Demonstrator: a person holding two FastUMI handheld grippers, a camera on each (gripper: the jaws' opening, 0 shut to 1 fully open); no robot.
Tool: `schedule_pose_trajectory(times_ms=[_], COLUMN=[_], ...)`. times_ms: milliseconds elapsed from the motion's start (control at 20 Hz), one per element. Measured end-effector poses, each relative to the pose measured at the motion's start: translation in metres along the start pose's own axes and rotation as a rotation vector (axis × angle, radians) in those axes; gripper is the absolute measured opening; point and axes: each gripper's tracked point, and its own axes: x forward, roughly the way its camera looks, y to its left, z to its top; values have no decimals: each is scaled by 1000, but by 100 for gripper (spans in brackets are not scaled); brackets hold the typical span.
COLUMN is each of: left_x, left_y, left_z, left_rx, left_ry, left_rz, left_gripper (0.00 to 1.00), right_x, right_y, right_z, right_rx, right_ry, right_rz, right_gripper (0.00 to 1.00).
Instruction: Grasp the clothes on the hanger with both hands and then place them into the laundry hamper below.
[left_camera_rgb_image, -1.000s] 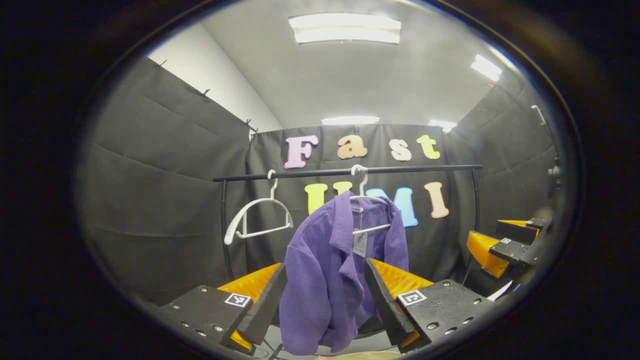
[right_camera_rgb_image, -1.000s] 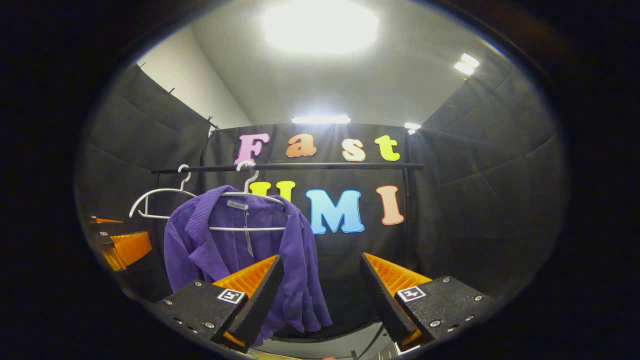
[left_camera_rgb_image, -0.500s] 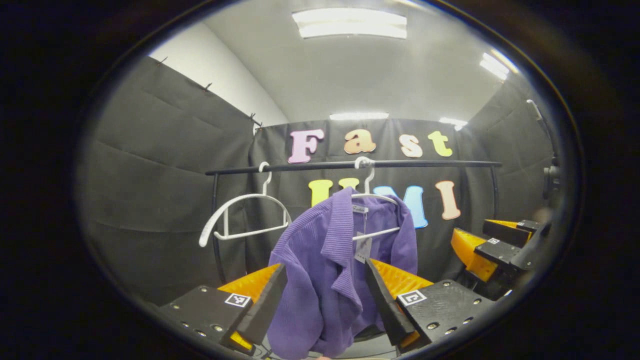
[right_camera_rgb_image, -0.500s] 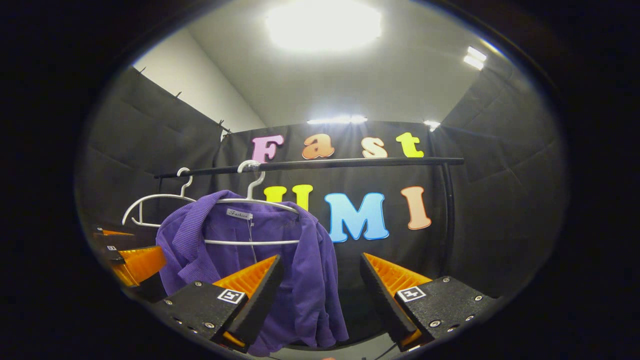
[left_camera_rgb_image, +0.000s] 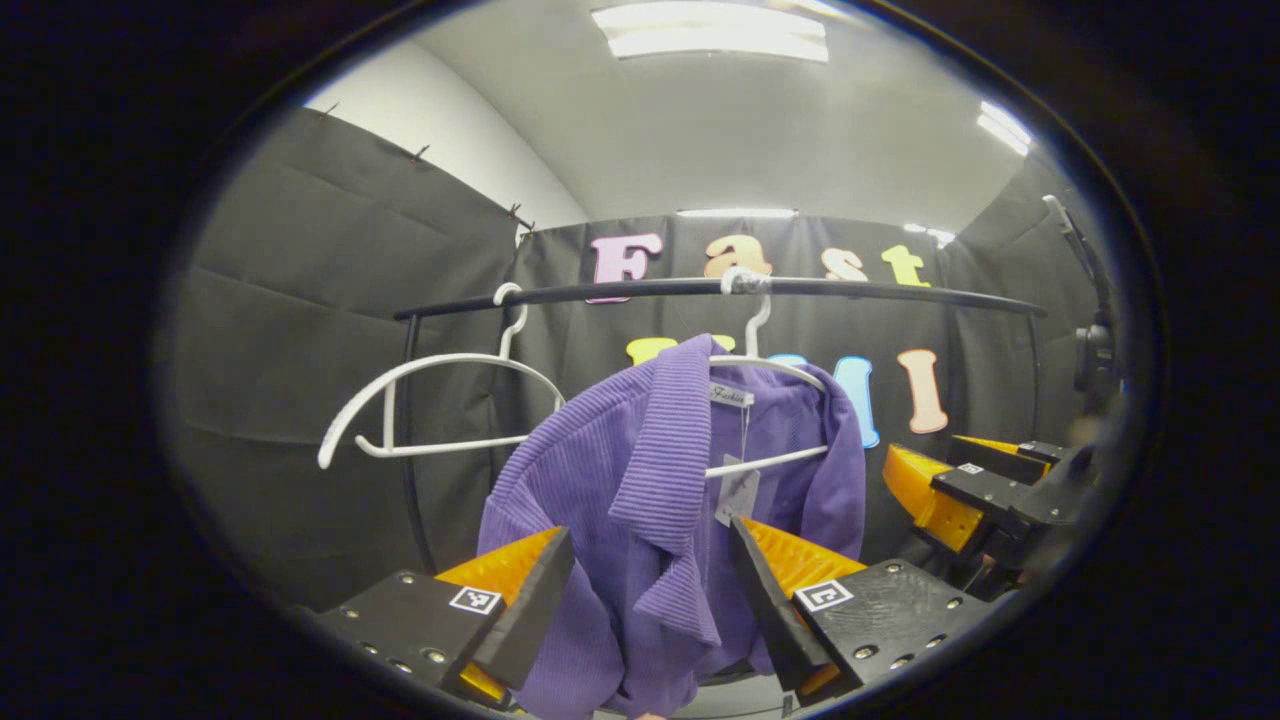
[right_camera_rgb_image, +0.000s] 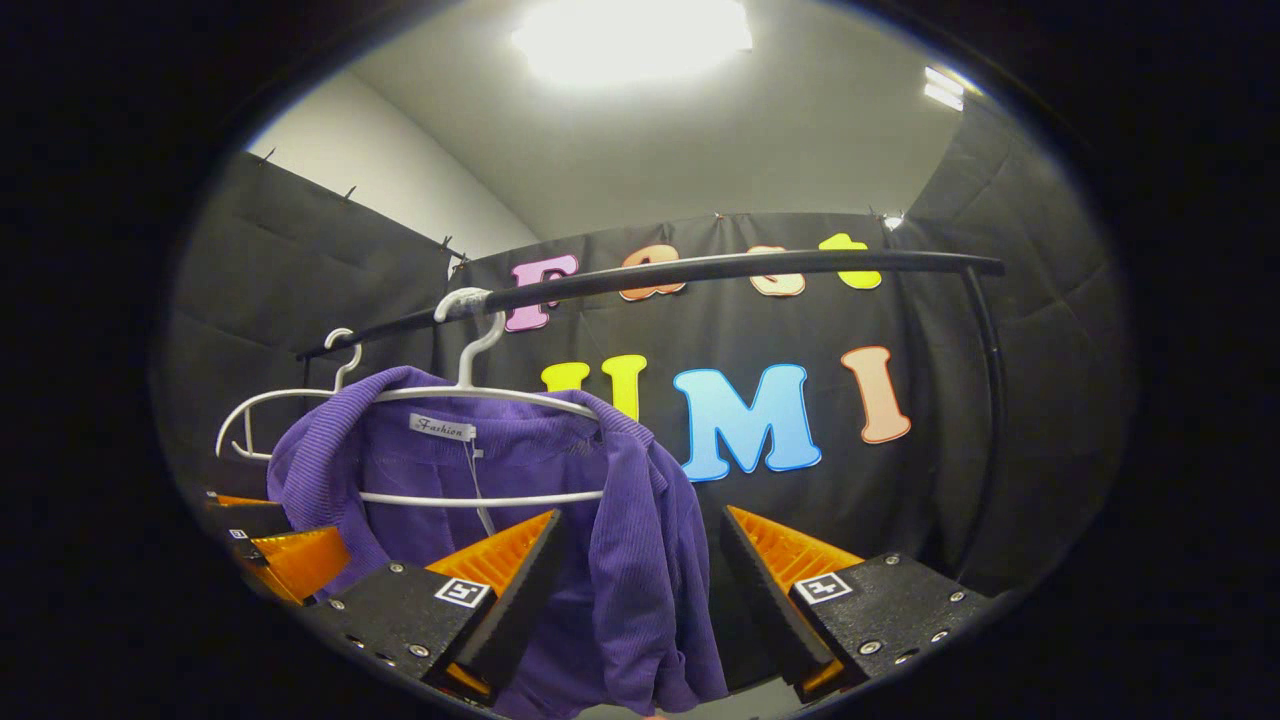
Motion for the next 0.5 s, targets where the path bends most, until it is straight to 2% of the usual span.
schedule_pose_trajectory(times_ms=[200,250,500], left_x=[15,19,35], left_y=[0,-1,0], left_z=[-12,-14,-26], left_rx=[11,11,14], left_ry=[16,18,33], left_rz=[36,44,90], left_gripper=[84,96,96], right_x=[37,46,84], right_y=[2,3,2], right_z=[-13,-18,-44], right_rx=[52,60,121], right_ry=[13,17,64], right_rz=[27,34,43], right_gripper=[94,94,92])
